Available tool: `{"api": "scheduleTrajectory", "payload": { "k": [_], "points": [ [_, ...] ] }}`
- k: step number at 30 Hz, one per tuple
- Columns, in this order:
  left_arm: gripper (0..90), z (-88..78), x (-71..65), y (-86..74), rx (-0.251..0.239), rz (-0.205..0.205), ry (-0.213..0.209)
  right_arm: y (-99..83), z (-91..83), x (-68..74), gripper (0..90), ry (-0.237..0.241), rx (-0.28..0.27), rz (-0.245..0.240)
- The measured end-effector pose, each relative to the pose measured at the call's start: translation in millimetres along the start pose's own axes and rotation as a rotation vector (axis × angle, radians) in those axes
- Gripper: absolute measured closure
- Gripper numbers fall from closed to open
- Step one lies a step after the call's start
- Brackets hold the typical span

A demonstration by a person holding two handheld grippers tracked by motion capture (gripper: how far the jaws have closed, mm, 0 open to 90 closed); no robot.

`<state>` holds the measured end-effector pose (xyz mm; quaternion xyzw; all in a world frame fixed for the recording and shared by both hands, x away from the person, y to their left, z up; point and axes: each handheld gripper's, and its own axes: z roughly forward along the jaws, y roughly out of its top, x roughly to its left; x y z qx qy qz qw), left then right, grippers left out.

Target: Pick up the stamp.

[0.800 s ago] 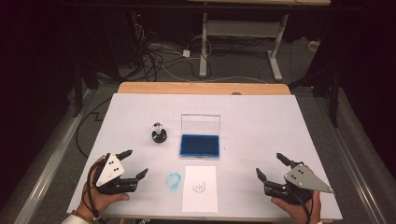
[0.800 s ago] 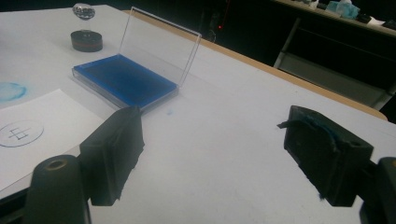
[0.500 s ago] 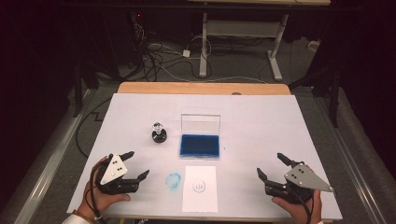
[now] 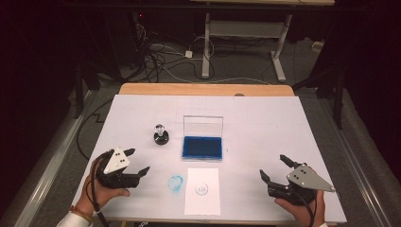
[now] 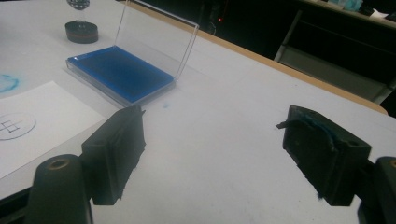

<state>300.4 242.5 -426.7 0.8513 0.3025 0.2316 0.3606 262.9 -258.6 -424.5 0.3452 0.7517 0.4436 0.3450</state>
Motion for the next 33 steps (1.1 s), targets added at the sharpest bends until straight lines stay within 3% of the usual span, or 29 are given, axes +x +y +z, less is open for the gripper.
{"api": "scheduleTrajectory", "payload": {
  "k": [2, 7, 9, 11, 16, 22, 25, 27, 33],
  "points": [
    [21.1, 2.8, 7.4, 9.3, 0.040, -0.003, 0.005, -0.7, 1.4, 0.5, 21.1, 0.001, 0.007, -0.003],
    [21.1, 10.7, 25.6, 24.2, 0.083, -0.021, 0.000, -1.8, 3.9, 1.7, 21.2, 0.004, 0.023, -0.011],
    [21.1, 16.4, 33.7, 30.0, 0.105, -0.031, -0.011, -2.6, 5.4, 2.3, 21.1, 0.009, 0.031, -0.012],
    [21.0, 22.4, 41.1, 36.4, 0.119, -0.052, -0.049, -3.1, 6.1, 2.8, 21.2, 0.011, 0.038, -0.015],
    [21.0, 42.7, 53.5, 55.6, 0.142, -0.039, -0.057, -4.4, 8.0, 2.3, 21.2, 0.016, 0.047, -0.013],
    [21.0, 64.1, 63.9, 63.3, 0.181, -0.051, -0.065, -6.0, 8.8, 2.1, 21.3, 0.017, 0.057, -0.010],
    [21.1, 76.1, 70.5, 66.2, 0.200, -0.076, -0.096, -6.2, 9.5, 2.4, 21.4, 0.021, 0.059, -0.011],
    [22.1, 82.6, 71.9, 69.5, 0.222, -0.060, -0.094, -6.3, 10.5, 2.8, 21.4, 0.023, 0.060, -0.019],
    [27.9, 93.1, 74.9, 79.6, 0.209, -0.068, -0.123, -7.1, 12.0, 3.4, 21.5, 0.031, 0.069, -0.018]
  ]
}}
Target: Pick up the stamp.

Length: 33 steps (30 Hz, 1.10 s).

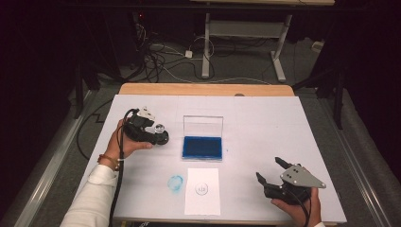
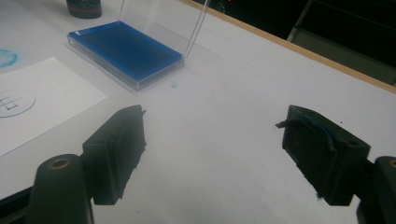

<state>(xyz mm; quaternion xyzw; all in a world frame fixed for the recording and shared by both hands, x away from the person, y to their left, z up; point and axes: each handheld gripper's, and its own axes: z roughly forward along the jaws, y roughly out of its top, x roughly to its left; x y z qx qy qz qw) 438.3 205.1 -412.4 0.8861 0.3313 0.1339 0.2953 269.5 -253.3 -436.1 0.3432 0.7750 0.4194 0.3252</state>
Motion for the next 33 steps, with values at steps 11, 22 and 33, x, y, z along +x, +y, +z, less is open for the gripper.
{"api": "scheduleTrajectory", "payload": {
  "k": [11, 22, 33],
  "points": [
    [36.8, 15.4, 3.3, 7.5, 0.056, 0.005, 0.006, -0.5, 1.0, 0.7, 21.8, 0.010, 0.005, -0.005],
    [48.4, 15.9, 6.6, 7.0, 0.037, 0.002, -0.011, -0.4, 1.6, 2.3, 22.6, 0.014, 0.005, -0.018],
    [50.6, 20.5, 8.7, 6.7, 0.061, -0.001, 0.002, -0.5, 1.6, 2.8, 22.9, 0.012, 0.005, -0.018]
  ]
}}
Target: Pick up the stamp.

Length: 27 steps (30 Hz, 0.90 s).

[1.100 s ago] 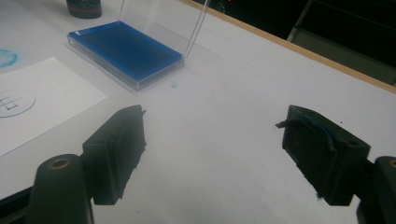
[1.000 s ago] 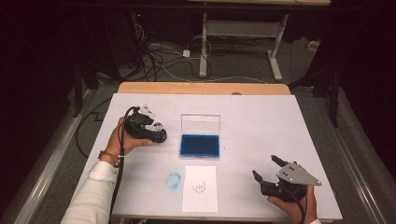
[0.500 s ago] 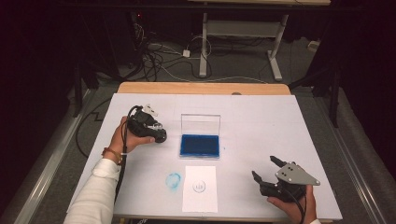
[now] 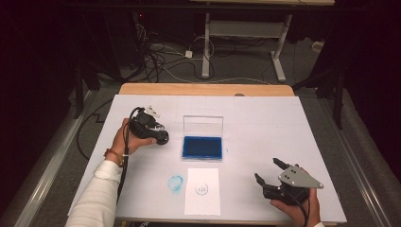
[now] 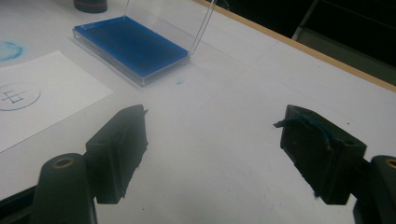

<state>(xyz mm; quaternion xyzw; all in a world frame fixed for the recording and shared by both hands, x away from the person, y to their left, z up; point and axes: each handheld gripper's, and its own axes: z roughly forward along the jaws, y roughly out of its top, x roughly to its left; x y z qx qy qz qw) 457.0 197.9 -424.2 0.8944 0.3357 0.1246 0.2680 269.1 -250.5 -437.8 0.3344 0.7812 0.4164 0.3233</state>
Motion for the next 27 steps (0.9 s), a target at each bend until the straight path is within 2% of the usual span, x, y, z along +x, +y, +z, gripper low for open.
{"api": "scheduleTrajectory", "payload": {
  "k": [9, 27],
  "points": [
    [53.6, 1.7, -3.1, 3.0, -0.001, 0.025, 0.020, -0.1, 0.3, 0.3, 23.0, 0.003, 0.001, 0.000],
    [54.0, 3.7, -1.9, 3.6, 0.021, 0.025, 0.019, -0.6, 0.5, 0.0, 23.3, 0.006, 0.002, 0.000]
  ]
}}
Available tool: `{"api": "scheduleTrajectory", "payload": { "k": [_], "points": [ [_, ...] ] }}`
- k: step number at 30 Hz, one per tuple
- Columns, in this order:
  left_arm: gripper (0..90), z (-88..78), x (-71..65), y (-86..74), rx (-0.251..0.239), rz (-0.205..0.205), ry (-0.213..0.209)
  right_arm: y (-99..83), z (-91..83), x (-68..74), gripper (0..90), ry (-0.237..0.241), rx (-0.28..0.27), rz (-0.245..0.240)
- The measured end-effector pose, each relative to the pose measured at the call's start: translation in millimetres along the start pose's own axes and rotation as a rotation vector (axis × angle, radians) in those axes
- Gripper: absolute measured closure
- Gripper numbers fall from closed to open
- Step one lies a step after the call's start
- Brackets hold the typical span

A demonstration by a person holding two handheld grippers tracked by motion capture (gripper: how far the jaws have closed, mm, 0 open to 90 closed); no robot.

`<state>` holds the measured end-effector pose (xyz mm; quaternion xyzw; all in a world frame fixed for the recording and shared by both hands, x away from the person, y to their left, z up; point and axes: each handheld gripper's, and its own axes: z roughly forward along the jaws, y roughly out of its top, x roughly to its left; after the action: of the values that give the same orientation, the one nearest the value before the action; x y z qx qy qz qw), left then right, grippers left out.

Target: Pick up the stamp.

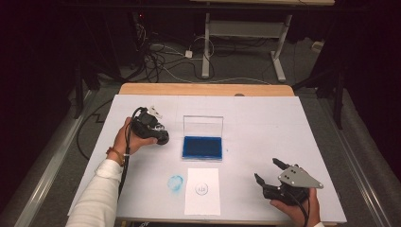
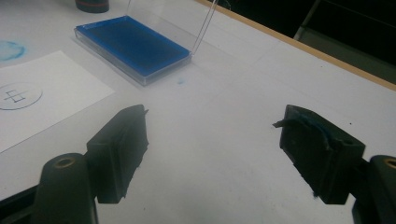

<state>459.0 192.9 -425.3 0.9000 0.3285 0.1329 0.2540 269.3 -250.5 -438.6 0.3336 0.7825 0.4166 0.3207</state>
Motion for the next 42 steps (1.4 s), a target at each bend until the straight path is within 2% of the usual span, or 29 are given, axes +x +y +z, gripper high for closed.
{"api": "scheduleTrajectory", "payload": {
  "k": [4, 5, 6, 11, 19, 22, 24, 31, 34, 42],
  "points": [
    [53.1, -0.2, 0.7, -0.8, -0.005, -0.011, -0.010, 0.0, 0.7, 0.5, 23.0, 0.005, 0.002, 0.001],
    [52.4, -1.1, 1.2, -1.3, -0.006, -0.011, -0.028, -0.1, 0.8, 0.7, 23.1, 0.006, 0.004, 0.003],
    [52.6, -1.1, 1.2, -1.3, -0.006, -0.011, -0.028, -0.1, 0.8, 0.7, 23.1, 0.006, 0.004, 0.003],
    [53.6, -4.9, 2.4, -1.3, -0.005, -0.014, -0.012, 0.0, 1.2, 1.3, 23.1, 0.007, 0.004, -0.001],
    [54.3, -4.5, -0.4, -0.7, -0.005, 0.001, 0.010, -0.1, 0.9, 1.2, 23.3, 0.004, 0.005, -0.003],
    [54.4, -9.2, -1.6, -1.8, -0.039, -0.011, 0.019, -0.2, 0.8, 1.1, 23.4, 0.004, 0.006, -0.004],
    [54.4, -14.9, -3.4, -2.8, -0.066, -0.012, 0.010, -0.1, 0.3, 1.1, 23.4, 0.003, 0.004, -0.005],
    [54.4, -34.6, -21.7, -9.8, -0.148, 0.029, 0.027, 0.2, 0.2, 1.3, 23.2, 0.004, 0.003, -0.007],
    [54.5, -42.3, -31.2, -14.1, -0.181, 0.043, 0.018, 0.3, 0.5, 2.1, 23.0, 0.005, 0.004, -0.008],
    [54.5, -54.7, -58.8, -21.7, -0.234, 0.103, -0.018, 0.4, 1.4, 3.0, 22.2, 0.010, 0.009, -0.008]
  ]
}}
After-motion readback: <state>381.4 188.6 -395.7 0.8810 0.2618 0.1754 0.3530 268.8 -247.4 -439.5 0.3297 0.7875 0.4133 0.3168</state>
